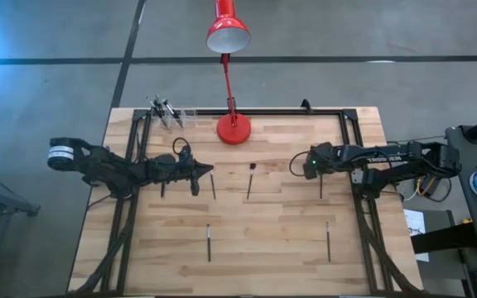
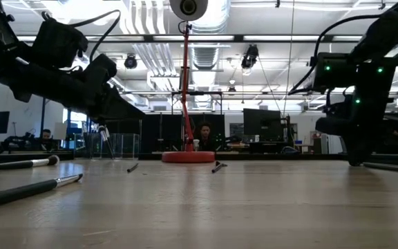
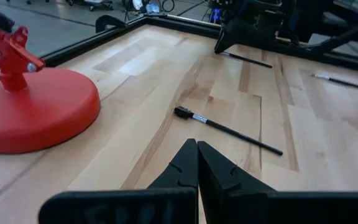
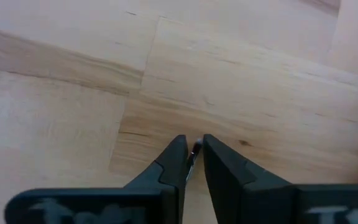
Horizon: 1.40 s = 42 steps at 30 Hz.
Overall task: Pick & Place Makeup Supplies
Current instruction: Put the makeup brush into the transparent organizer
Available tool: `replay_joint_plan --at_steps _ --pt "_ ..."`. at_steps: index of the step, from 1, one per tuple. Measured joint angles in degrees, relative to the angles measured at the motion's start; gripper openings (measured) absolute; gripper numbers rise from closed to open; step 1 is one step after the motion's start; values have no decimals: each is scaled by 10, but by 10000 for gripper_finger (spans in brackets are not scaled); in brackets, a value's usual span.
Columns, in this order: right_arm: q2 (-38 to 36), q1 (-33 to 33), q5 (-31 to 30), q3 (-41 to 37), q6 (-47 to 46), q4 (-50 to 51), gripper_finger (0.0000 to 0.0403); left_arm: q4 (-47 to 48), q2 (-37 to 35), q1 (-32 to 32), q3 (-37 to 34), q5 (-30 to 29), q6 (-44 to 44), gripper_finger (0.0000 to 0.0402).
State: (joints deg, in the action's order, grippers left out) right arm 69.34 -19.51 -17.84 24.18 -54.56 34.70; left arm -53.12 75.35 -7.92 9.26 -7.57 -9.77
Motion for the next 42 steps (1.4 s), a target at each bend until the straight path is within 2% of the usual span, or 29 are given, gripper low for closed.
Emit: replay_joint_plan --at_steps 10,18,22,27,31,37,42 --pt "0 1 8 -1 44 -24 19 33 0 -2 5 -9 -54 0" --pt "-35 14 8 10 85 -57 9 118 9 -1 42 -9 -37 0" --pt "-70 51 4 18 103 -103 8 67 30 0 50 21 -6 0" --pt "-101 123 -40 16 145 -217 8 -161 80 13 28 61 -18 0" --pt "-93 179 -90 12 199 -347 8 -267 144 20 28 120 -35 0" --pt "-28 232 -101 10 311 -595 8 -309 227 21 89 171 -56 0" --pt "43 258 -77 16 368 -748 8 -307 232 21 121 196 -56 6"
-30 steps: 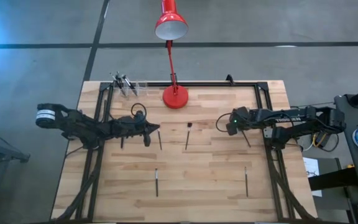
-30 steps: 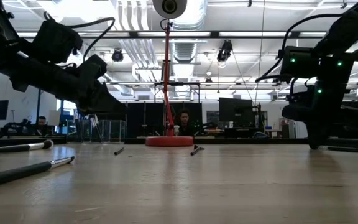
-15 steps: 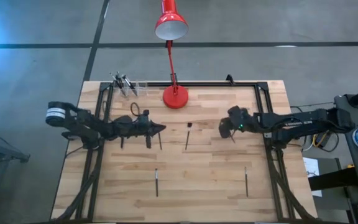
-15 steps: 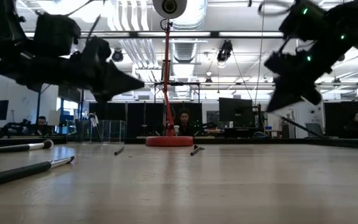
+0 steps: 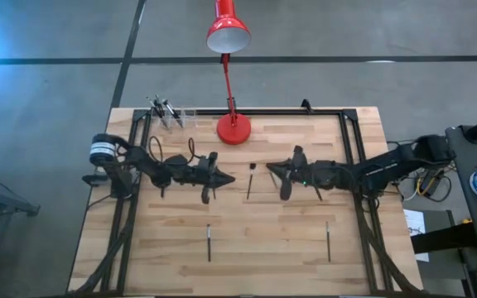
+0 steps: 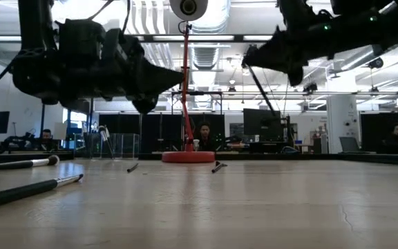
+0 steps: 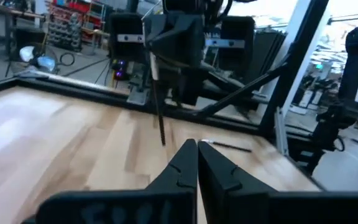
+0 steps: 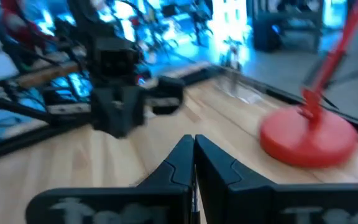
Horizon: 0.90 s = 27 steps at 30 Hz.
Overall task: Pick & Place Makeup Supplies
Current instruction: Put the makeup brush into the transparent organizer
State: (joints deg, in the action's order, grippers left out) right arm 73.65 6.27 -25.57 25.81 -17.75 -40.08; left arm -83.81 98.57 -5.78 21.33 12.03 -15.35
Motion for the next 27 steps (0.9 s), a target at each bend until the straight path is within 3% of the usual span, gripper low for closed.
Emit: replay_joint_plan --at_steps 11,27 --pt "153 25 38 43 63 -266 8 5 -14 22 37 14 5 96" --pt "268 45 51 159 107 -296 8 49 -15 37 67 2 42 104"
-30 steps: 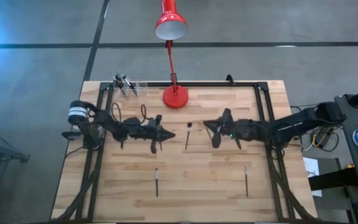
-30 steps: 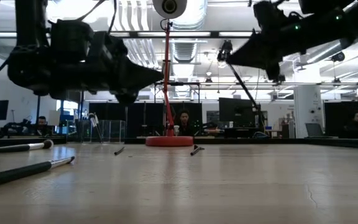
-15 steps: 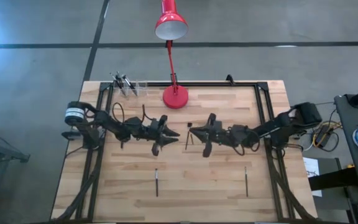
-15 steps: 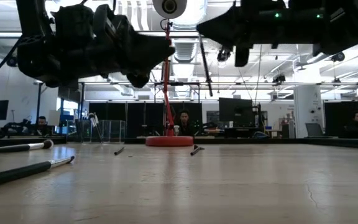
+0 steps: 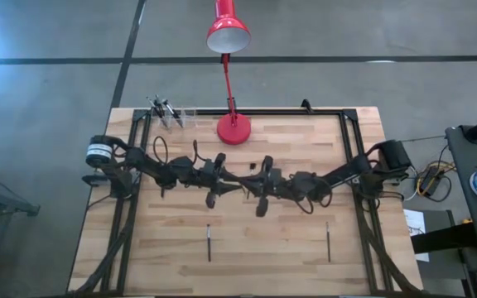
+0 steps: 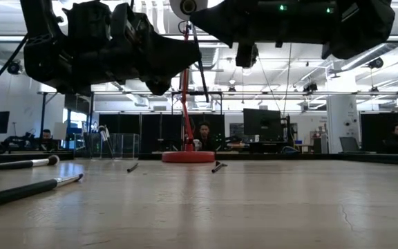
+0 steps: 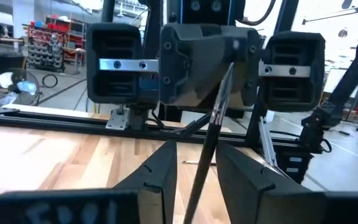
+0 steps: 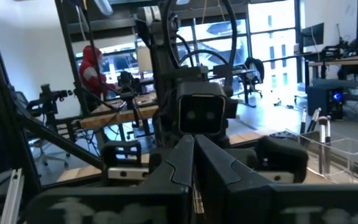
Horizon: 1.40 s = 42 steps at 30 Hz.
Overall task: Pick & Place Makeup Supplies
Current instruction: Put the makeup brush into the transparent organizer
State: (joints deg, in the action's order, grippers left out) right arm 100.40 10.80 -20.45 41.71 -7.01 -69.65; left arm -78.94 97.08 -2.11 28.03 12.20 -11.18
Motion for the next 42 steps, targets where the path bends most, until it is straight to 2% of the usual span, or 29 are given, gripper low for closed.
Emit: replay_joint_plan --at_steps 8,11,15,19,23,26,30,34,38,42 --pt "15 2 1 13 7 0 8 -3 -3 9 1 8 22 97" --pt "15 2 0 14 8 4 8 -2 -3 10 4 6 23 73" --pt "15 2 -3 14 16 4 8 -1 -4 11 4 2 31 19" --pt "15 2 -12 14 16 4 10 1 -8 12 0 -18 32 13" --pt "15 6 -41 13 30 7 30 17 -18 11 -4 -31 33 12" --pt "13 9 -51 10 44 9 58 60 -37 11 -8 -68 51 12" --pt "0 10 -51 3 47 13 97 124 -88 11 -22 -147 74 11" --pt "-32 10 -59 -11 54 67 117 224 -177 11 -41 -245 108 11" --pt "-65 13 -106 -20 55 137 107 354 -283 8 -51 -389 121 11" --pt "-81 16 -142 -32 55 175 82 477 -380 -21 -47 -561 110 11"
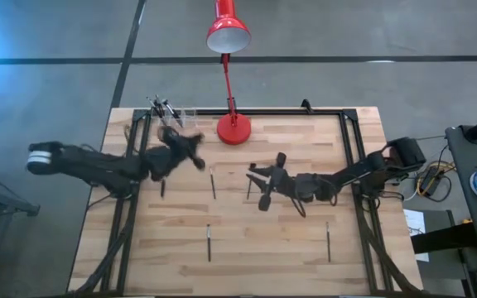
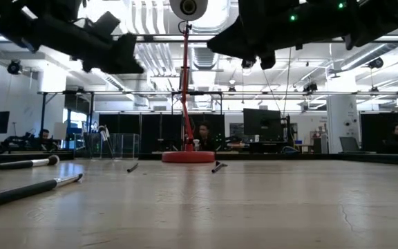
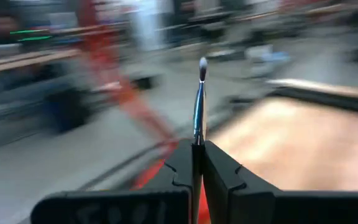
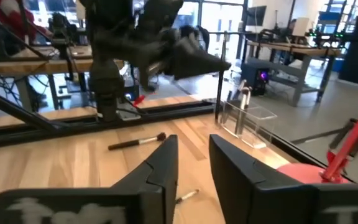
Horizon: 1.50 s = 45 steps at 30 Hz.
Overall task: Pick & Place Makeup Supplies
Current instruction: Put the makeup brush into the transparent organizer
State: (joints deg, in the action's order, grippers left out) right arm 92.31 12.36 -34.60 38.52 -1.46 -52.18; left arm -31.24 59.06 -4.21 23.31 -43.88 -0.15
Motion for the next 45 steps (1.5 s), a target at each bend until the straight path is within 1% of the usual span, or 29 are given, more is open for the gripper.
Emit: replay_joint_plan --at_steps 1,3,5,7,9,12,14,16,18,22,31,35,45 --pt "-1 0 -1 -4 0 0 75 31 -18 -15 4 -28 -3 11" --pt "-4 0 -1 -6 0 0 61 84 -51 -55 10 -46 -12 11" --pt "-4 0 -1 -8 0 -1 48 106 -68 -106 14 -35 -18 11" --pt "-4 0 -1 -8 0 -2 38 108 -70 -166 14 -17 -20 11" --pt "-4 0 -1 -7 2 -3 30 96 -64 -235 14 27 -31 11" --pt "-4 0 -1 -7 3 -3 21 76 -41 -342 14 124 -75 11" --pt "-4 0 -1 -7 8 -3 17 46 -18 -406 14 183 -99 11" --pt "-4 0 -1 -7 12 -3 17 8 9 -454 14 218 -110 11" --pt "-4 0 -1 -7 14 -3 16 -13 35 -485 14 245 -120 11" --pt "-4 0 -1 -7 15 -3 16 -34 83 -500 17 255 -124 11" --pt "-4 1 0 -7 15 -3 16 -41 165 -505 40 220 -120 11" --pt "-4 1 0 -7 15 -3 16 -42 186 -506 43 203 -120 11" --pt "-4 1 1 -7 15 -3 16 -29 211 -506 42 204 -137 14"
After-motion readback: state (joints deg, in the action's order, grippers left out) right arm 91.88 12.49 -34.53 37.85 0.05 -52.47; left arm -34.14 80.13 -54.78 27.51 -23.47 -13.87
